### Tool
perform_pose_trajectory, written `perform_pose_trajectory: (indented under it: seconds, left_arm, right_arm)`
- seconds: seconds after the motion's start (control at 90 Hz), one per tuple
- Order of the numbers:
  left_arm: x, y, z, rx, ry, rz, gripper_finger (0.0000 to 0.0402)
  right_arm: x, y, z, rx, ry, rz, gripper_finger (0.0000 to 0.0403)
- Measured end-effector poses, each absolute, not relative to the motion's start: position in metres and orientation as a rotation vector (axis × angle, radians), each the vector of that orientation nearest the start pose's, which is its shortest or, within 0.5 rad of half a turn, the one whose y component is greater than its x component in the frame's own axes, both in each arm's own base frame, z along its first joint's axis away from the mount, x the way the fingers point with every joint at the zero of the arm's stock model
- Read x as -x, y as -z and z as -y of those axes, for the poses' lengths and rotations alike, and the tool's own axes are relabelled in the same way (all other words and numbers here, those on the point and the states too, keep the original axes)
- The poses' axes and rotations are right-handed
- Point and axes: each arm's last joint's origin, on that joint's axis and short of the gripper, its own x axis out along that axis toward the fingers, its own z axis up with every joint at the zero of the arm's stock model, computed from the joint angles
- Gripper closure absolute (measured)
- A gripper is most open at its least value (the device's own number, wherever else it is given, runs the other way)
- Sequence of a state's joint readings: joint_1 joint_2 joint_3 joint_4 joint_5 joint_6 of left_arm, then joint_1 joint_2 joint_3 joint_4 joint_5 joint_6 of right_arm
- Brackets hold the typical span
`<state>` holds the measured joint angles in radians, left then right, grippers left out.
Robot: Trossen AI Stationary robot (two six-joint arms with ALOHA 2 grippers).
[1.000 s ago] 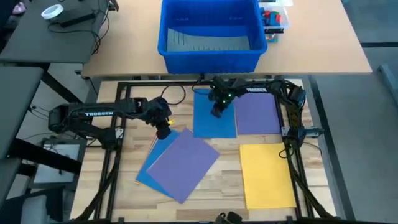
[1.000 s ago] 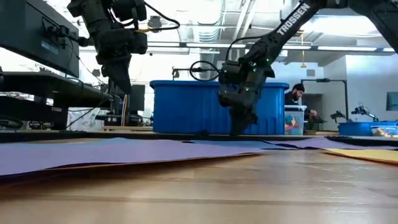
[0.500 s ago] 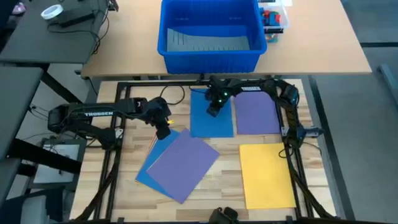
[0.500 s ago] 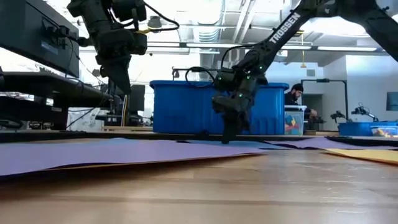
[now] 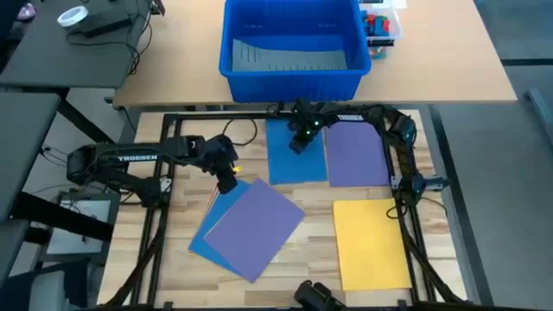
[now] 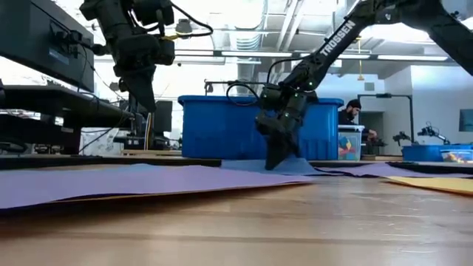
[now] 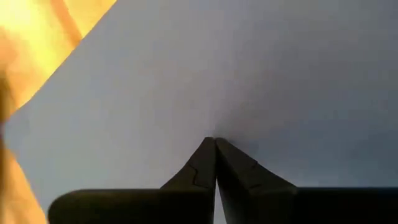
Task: Organize paper
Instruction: Put the blue paper on the table
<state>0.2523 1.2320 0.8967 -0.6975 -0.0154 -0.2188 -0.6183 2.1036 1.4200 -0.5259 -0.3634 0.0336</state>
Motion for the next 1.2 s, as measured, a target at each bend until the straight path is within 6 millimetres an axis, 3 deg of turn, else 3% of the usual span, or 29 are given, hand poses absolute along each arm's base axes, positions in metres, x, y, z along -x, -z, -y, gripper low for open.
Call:
perform_pose_trajectory:
  seconds: [0.189, 0.878, 1.2]
  left_arm:
    - [-0.225, -0.245, -0.059, 0.322, -0.357, -1.0, 0.0402]
    - [-0.225, -0.245, -0.059, 0.309, -0.349, -1.003, 0.0402]
    - [-0.226, -0.245, -0.059, 0.309, -0.349, -1.002, 0.0402]
  right_arm:
    - [-0.355, -0.134, 0.218, -0.584, 0.223, -1.068, 0.0403]
    - [-0.352, -0.129, 0.235, -0.534, 0.271, -1.037, 0.0403]
    - [-0.35, -0.138, 0.244, -0.533, 0.311, -1.046, 0.0403]
